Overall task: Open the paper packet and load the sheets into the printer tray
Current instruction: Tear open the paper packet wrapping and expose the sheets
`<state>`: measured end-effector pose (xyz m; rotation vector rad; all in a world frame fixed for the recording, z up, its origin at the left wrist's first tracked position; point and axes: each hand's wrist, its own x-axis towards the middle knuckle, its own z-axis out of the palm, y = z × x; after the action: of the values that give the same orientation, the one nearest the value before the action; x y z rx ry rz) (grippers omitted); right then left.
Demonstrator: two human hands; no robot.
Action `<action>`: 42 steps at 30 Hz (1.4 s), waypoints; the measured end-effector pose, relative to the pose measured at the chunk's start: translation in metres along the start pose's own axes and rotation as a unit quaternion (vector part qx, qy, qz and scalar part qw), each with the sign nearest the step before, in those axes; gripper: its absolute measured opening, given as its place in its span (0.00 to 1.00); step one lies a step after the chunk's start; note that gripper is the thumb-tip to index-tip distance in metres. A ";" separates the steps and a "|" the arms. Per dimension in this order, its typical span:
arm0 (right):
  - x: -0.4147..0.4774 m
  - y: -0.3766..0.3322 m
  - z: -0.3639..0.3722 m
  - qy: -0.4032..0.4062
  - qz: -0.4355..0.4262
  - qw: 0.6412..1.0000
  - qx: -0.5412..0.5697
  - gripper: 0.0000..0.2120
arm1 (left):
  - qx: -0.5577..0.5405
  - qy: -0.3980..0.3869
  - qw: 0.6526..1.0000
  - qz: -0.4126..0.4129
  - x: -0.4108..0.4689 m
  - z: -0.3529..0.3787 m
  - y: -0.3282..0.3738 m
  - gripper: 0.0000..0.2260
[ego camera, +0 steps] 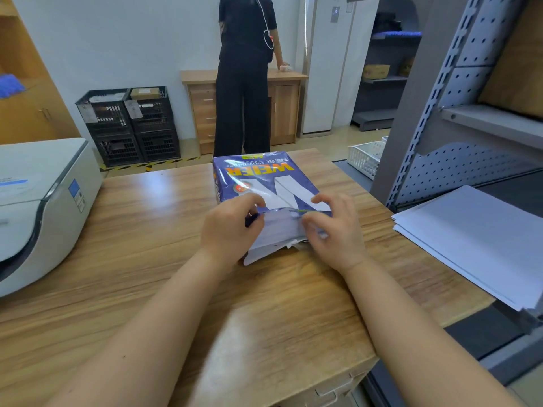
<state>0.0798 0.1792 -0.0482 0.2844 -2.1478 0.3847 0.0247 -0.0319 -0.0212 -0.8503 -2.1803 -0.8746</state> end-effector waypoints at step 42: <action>0.033 0.007 0.014 -0.151 0.171 0.973 0.023 0.01 | -0.052 0.036 0.998 -0.011 -0.002 0.008 -0.009 0.09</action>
<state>0.0480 0.1788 -0.0301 -0.0078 -2.4972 0.6204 0.0172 -0.0317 -0.0302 -0.8342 -2.1007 -1.0217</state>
